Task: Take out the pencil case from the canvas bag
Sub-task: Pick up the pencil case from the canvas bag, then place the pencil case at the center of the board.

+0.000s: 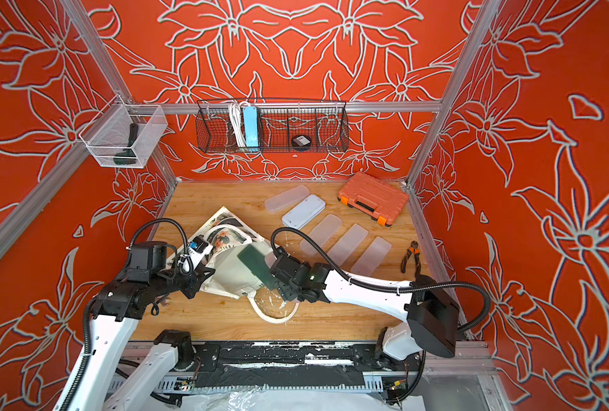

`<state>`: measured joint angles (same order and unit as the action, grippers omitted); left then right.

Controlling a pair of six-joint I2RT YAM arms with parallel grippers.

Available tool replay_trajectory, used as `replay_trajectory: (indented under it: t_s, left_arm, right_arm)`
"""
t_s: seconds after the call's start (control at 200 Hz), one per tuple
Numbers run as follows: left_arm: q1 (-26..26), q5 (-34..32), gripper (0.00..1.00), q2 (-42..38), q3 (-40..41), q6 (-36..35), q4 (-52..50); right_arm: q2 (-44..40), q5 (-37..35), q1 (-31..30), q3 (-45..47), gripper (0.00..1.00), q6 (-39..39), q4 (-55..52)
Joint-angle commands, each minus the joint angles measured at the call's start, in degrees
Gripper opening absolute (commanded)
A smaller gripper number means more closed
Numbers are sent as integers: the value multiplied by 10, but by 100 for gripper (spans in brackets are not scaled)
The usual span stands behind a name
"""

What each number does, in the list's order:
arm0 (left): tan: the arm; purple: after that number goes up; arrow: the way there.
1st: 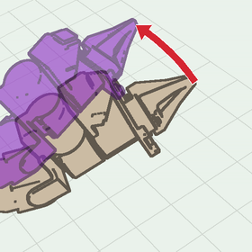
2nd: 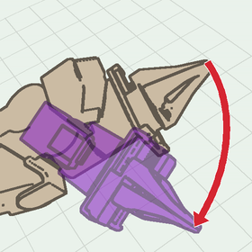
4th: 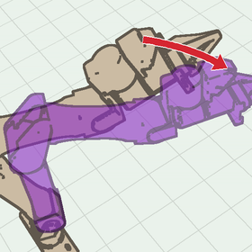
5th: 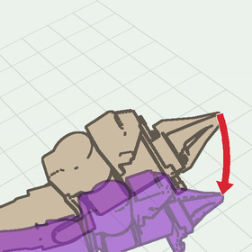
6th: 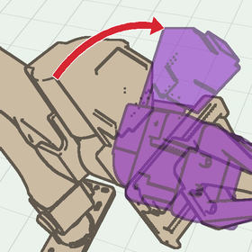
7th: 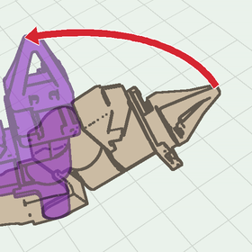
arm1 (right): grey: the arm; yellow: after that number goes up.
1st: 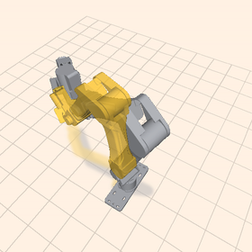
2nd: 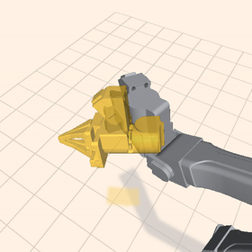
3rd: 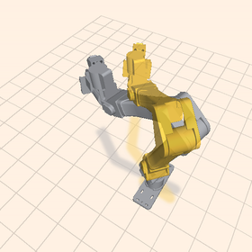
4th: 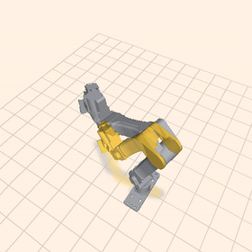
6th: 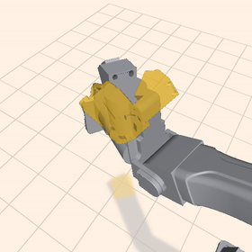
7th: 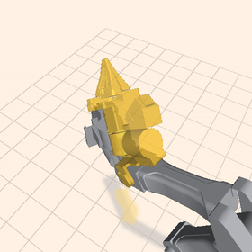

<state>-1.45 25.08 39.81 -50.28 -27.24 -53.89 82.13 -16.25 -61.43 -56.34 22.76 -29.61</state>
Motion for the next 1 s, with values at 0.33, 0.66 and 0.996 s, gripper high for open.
replay_trajectory:
  t_s: [0.33, 0.66, 0.996]
  left_arm:
    - [2, 1, 0, -1, -25, 1, 19]
    - [1, 5, 0, 9, -39, 20, 19]
    - [1, 15, 0, 14, -46, 33, 18]
  right_arm:
    - [-100, 12, 59, 64, 80, -38, -57]
    - [-126, 37, 83, 103, 81, -81, -66]
    - [-85, 64, 106, 104, 81, -83, -54]
